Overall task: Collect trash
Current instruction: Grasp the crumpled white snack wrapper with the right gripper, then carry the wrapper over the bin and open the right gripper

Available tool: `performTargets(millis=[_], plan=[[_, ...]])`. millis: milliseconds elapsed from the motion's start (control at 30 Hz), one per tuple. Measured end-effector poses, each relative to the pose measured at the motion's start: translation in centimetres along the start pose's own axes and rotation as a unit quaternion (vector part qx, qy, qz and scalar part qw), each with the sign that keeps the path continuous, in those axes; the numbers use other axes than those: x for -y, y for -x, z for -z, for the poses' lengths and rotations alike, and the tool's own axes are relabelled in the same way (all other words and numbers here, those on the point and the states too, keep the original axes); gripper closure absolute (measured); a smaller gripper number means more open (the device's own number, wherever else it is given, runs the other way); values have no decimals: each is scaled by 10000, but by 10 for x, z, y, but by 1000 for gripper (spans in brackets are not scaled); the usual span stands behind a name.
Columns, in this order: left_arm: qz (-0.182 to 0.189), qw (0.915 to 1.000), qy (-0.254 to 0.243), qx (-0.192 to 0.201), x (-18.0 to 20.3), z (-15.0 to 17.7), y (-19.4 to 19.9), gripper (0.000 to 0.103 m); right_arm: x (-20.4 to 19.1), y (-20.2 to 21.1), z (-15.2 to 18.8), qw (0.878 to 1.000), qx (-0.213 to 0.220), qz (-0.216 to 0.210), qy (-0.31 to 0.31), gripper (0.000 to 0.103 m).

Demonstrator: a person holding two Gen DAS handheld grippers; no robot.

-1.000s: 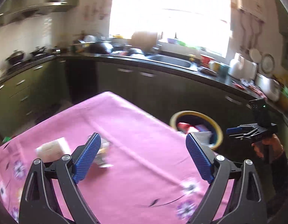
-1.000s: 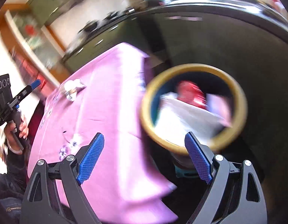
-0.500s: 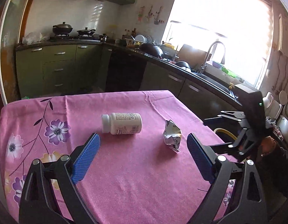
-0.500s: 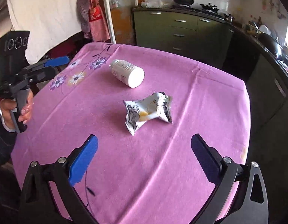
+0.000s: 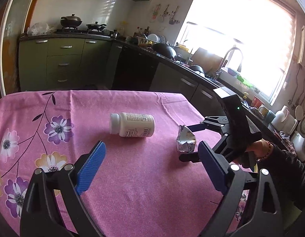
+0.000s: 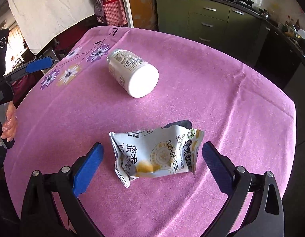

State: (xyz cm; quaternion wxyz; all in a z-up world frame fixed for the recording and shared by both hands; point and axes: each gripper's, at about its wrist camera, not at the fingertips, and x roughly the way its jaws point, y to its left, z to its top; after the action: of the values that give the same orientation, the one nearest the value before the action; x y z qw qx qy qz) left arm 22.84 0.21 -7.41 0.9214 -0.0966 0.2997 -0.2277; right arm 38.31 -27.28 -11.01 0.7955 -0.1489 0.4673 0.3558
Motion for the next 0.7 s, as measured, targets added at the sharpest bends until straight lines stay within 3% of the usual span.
performTargets(millis=[133, 233, 300, 700], plan=[[6, 10000, 4, -3, -1, 0, -1, 13, -1, -2, -5, 10000, -24, -45, -3, 6], [-64, 10000, -60, -5, 0, 0, -1, 13, -5, -10, -9, 9999, -124, -43, 27, 16], [-77, 9999, -98, 10, 0, 0, 0, 13, -8, -13, -9, 9999, -159, 5, 48, 32], [-58, 9999, -71, -45, -1, 0, -2, 13, -9, 28, 13, 9992, 245, -10, -302, 35]])
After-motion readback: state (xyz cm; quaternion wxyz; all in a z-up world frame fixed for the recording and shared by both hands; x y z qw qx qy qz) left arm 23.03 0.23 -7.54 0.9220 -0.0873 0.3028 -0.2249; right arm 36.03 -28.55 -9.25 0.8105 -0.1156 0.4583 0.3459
